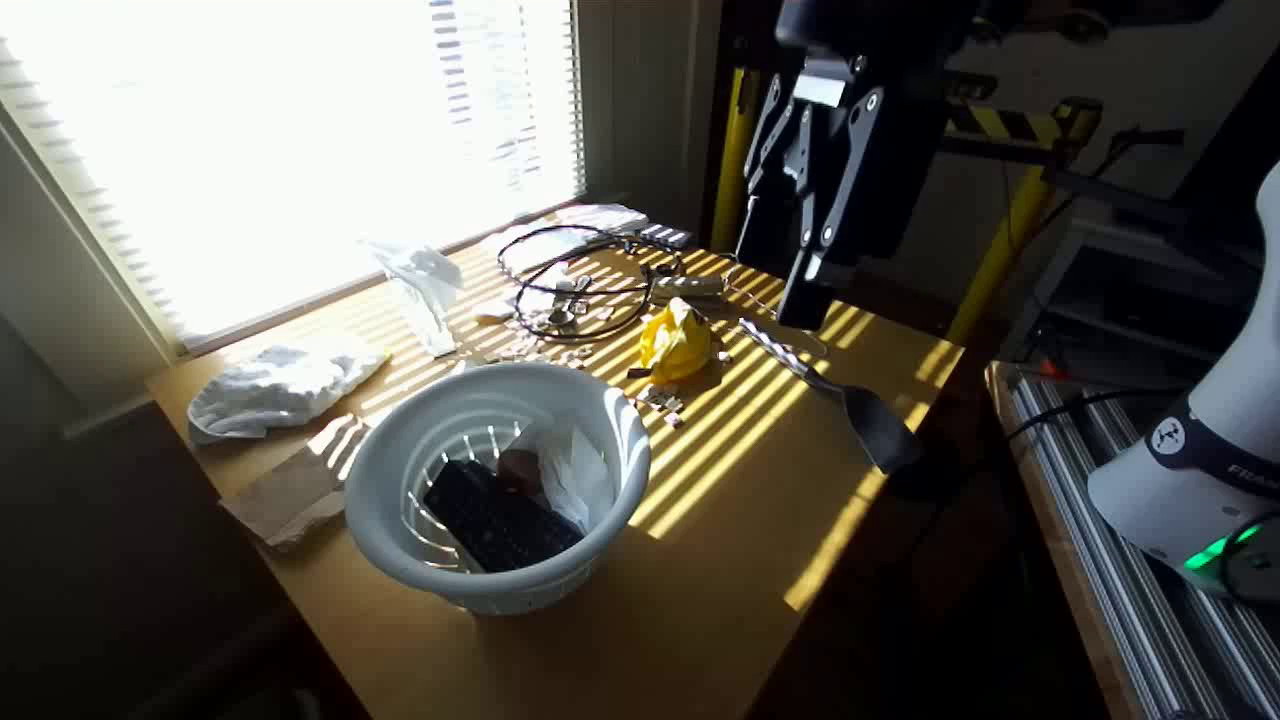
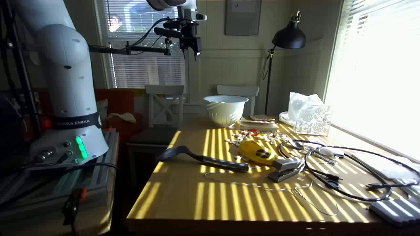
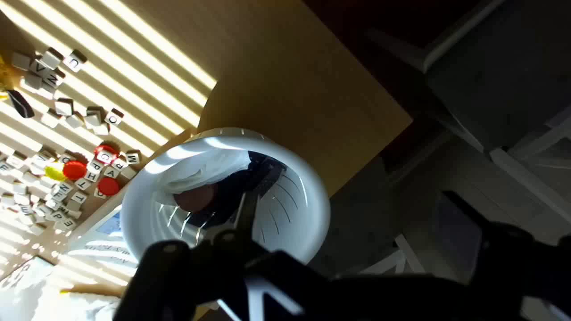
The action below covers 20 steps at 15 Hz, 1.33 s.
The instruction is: Move the black spatula to the right.
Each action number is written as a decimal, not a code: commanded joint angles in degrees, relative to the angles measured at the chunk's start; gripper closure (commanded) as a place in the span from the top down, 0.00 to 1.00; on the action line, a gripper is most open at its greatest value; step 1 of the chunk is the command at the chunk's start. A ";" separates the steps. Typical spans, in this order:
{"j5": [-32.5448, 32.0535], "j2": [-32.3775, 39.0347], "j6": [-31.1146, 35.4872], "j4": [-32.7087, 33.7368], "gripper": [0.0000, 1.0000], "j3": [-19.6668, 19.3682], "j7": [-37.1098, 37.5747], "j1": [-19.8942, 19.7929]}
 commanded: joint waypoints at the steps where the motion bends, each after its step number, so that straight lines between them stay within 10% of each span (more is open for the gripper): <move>1: 0.16 0.00 -0.19 0.14 1.00 0.51 -0.09 -0.54; 15: 4.18 -12.91 14.16 -33.43 1.00 -11.40 10.03 -15.44; 20: 5.94 -5.28 14.68 -28.63 1.00 -18.60 10.21 -21.86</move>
